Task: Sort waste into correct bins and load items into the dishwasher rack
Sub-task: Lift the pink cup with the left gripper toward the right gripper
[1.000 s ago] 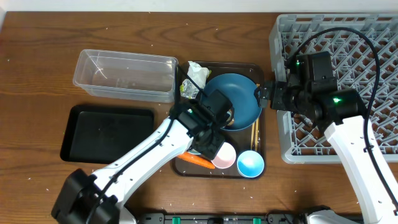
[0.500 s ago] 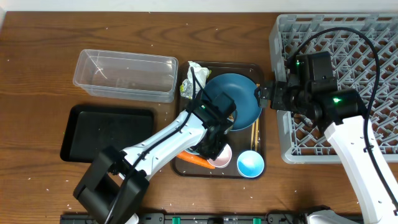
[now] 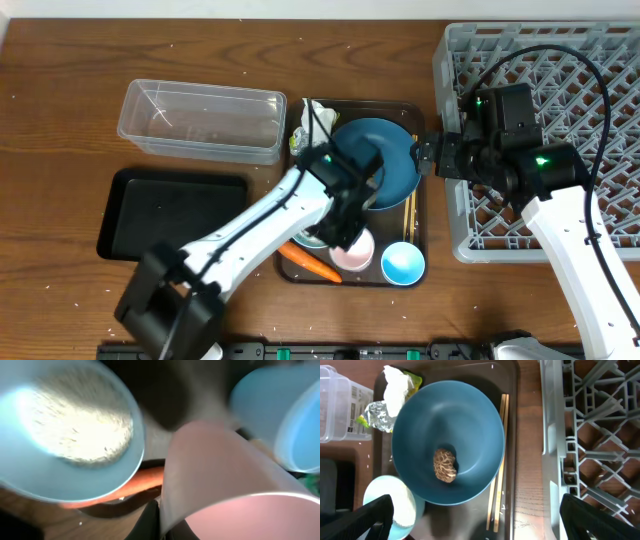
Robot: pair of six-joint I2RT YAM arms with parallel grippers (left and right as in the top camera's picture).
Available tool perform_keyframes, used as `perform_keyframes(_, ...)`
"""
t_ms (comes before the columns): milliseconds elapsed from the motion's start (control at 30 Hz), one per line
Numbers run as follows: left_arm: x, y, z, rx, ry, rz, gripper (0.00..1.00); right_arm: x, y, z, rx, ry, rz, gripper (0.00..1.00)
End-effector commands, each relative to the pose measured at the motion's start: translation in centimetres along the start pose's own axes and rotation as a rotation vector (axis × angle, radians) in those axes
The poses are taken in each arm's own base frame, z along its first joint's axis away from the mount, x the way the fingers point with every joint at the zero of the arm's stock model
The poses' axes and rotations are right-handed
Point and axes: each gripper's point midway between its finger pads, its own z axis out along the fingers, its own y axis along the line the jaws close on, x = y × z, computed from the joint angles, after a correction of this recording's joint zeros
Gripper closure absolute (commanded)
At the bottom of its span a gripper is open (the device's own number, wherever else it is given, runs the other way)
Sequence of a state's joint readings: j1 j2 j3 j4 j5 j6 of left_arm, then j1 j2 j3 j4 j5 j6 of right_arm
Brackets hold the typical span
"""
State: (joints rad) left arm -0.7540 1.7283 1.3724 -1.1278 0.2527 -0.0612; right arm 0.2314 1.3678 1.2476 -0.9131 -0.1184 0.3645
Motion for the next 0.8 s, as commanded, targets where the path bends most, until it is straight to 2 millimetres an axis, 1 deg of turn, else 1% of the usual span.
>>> perform_keyframes(0,-2.2,0.2,-5.9,0.015,-0.174,-0.005,0.94,-0.2,0.2,0.0,0.011,-0.004,0.003,0.01)
perform_keyframes(100,-3.4,1.8,-9.6,0.020,-0.294,-0.060,0.94,-0.2,0.1,0.0,0.011,-0.005,0.004,0.01)
perform_keyframes(133,-3.8,2.8,-10.9,0.022,-0.341,-0.099,0.94,-0.2,0.1,0.0,0.012,-0.006,0.005,0.02)
perform_keyframes(200,-4.3,4.9,-12.4,0.033,-0.403,-0.179,0.94,-0.3,-0.1,-0.1,0.014,-0.007,0.012,0.03)
perform_keyframes(233,-4.5,5.8,-13.1,0.065,-0.429,-0.214,0.94,-0.4,-0.3,-0.1,0.016,-0.008,0.028,0.03)
perform_keyframes(367,-5.3,8.5,-15.5,0.317,-0.516,-0.333,0.94,-0.9,-0.6,-0.4,-0.011,-0.018,0.068,0.06)
perform_keyframes(433,-5.8,9.7,-17.3,0.486,-0.580,-0.345,0.94,-1.2,0.1,-0.6,-0.070,-0.022,0.063,0.09)
perform_keyframes(500,-5.9,10.2,-18.8,0.621,-0.633,-0.324,0.94,-1.6,2.3,-1.0,-0.207,-0.028,-0.033,0.12)
perform_keyframes(567,-5.9,10.1,-20.5,0.768,-0.689,-0.261,0.94,-1.6,5.6,-2.1,-0.406,-0.039,-0.170,0.16)
perform_keyframes(633,-5.8,9.2,-22.1,0.898,-0.741,-0.165,0.94,-1.7,8.2,-3.4,-0.564,-0.064,-0.268,0.16)
perform_keyframes(700,-5.8,8.3,-22.8,0.959,-0.768,-0.094,0.94,-1.9,9.7,-4.5,-0.666,-0.084,-0.304,0.16)
perform_keyframes(767,-5.8,7.2,-23.1,0.984,-0.774,-0.040,0.94,-2.0,11.5,-6.0,-0.785,-0.109,-0.348,0.16)
